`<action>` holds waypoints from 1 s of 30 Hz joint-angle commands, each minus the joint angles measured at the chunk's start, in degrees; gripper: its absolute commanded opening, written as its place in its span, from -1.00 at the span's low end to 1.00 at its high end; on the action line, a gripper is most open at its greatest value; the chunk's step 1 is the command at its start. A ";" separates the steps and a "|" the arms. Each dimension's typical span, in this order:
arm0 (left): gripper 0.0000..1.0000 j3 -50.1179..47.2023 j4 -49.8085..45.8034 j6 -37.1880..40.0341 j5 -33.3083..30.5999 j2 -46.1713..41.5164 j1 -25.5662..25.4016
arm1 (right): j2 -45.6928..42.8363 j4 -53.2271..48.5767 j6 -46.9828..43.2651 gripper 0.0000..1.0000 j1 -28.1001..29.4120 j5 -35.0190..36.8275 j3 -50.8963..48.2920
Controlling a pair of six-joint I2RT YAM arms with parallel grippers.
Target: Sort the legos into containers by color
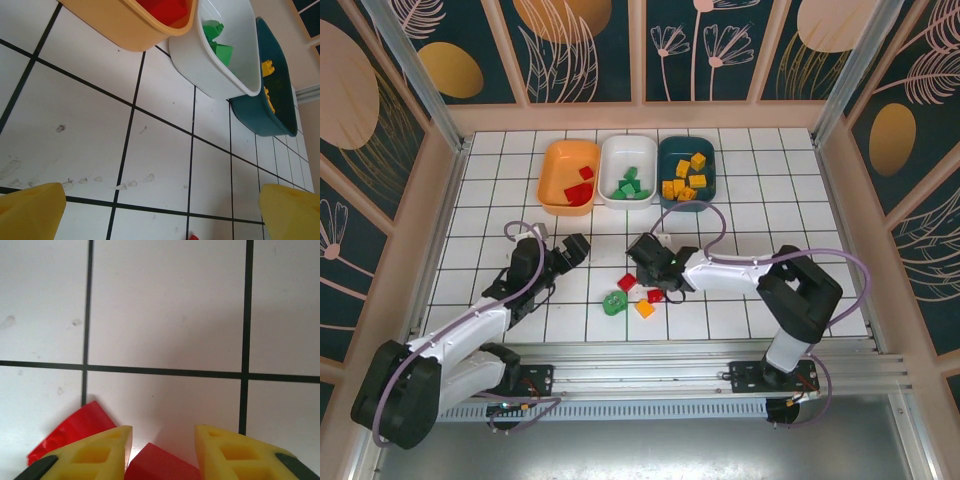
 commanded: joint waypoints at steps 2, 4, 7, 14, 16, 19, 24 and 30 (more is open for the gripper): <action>0.97 1.88 -4.20 -0.53 -4.04 -1.05 0.21 | -2.77 -0.25 -2.74 -0.40 -0.20 3.45 3.95; 0.97 2.85 -6.32 -0.51 -5.37 -0.80 0.38 | -2.55 -0.21 -4.00 -0.39 -0.49 3.45 5.44; 0.97 3.91 -9.14 -0.58 -6.64 -0.27 1.28 | -1.55 0.33 -5.70 -0.39 -1.26 3.20 7.82; 0.97 1.96 -10.95 -2.89 -3.81 -0.53 7.79 | 4.60 4.03 -10.88 -0.39 -3.86 1.48 17.51; 0.97 1.55 -11.23 -2.91 -2.51 -0.36 8.94 | 7.42 5.30 -12.46 -0.40 -4.76 0.22 20.99; 0.97 1.44 -12.20 -2.53 -1.94 -0.46 9.52 | 11.42 8.44 -14.37 -0.40 -6.50 -3.02 25.38; 0.97 0.89 -13.40 -1.79 -1.86 -1.71 10.33 | 21.09 9.01 -19.76 -0.40 -7.28 -4.07 37.96; 0.97 0.90 -13.80 -0.68 -0.99 -2.10 11.25 | 32.08 6.83 -22.99 -0.38 -8.84 -9.19 53.20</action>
